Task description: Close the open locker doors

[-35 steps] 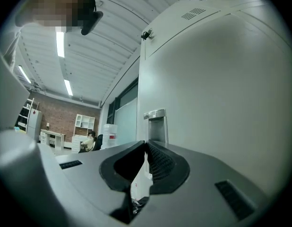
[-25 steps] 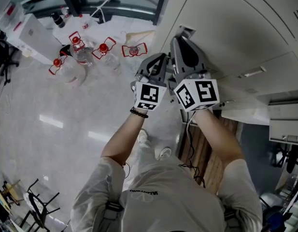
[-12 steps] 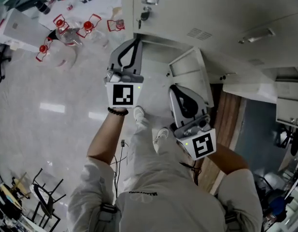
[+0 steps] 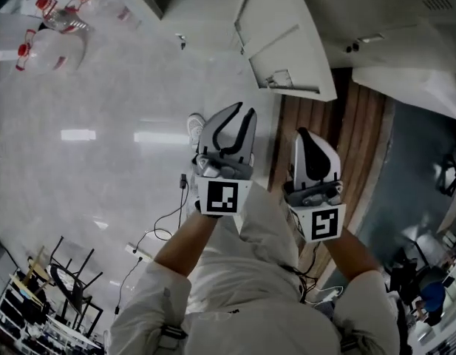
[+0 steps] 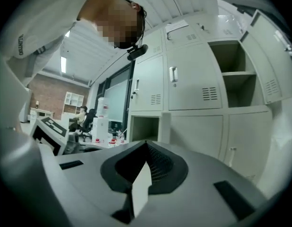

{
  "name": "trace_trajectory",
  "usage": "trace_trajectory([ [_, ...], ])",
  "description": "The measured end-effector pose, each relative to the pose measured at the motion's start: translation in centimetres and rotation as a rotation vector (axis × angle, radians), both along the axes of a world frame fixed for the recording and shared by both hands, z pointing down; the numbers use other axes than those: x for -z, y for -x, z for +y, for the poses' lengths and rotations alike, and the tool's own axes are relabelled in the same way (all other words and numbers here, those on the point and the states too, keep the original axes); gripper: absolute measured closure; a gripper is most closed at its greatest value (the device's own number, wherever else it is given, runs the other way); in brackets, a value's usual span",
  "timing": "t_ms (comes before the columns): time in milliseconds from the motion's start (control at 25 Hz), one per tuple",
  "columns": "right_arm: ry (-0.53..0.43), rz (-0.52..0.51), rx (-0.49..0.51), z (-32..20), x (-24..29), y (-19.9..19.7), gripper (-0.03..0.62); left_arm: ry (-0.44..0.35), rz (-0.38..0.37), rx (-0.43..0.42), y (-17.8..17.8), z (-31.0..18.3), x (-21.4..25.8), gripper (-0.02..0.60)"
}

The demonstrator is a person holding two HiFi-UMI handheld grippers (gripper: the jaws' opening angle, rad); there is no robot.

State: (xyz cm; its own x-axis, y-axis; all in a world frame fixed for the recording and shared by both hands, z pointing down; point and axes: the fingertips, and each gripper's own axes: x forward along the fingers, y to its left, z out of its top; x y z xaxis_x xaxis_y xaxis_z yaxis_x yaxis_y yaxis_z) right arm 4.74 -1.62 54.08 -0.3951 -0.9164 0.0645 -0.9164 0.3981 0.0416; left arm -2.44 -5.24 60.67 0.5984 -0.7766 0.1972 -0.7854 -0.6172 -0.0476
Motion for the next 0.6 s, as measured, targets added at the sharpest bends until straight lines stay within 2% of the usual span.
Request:
trace_trajectory([
  [160,-0.007,0.019,-0.072,1.7,-4.6,-4.6,0.583,-0.050,-0.013,0.028,-5.2,0.8,-2.7,0.446],
  [360,0.013,0.042,-0.100,3.0,-8.5,-6.8,0.583,-0.101,-0.086,0.096,-9.1,-1.4,-4.1,0.388],
  [520,0.040,0.039,-0.084,2.5,-10.8,-7.5,0.583,-0.108,-0.144,0.183,-10.1,-2.8,-4.2,0.393],
  [560,0.045,0.035,-0.062,2.2,-11.2,-7.3,0.583,-0.119,-0.151,0.190,-9.9,-2.9,-3.9,0.454],
  [600,0.054,0.030,-0.029,1.8,-11.6,-6.8,0.583,-0.132,-0.158,0.185,-9.6,-2.8,-3.6,0.466],
])
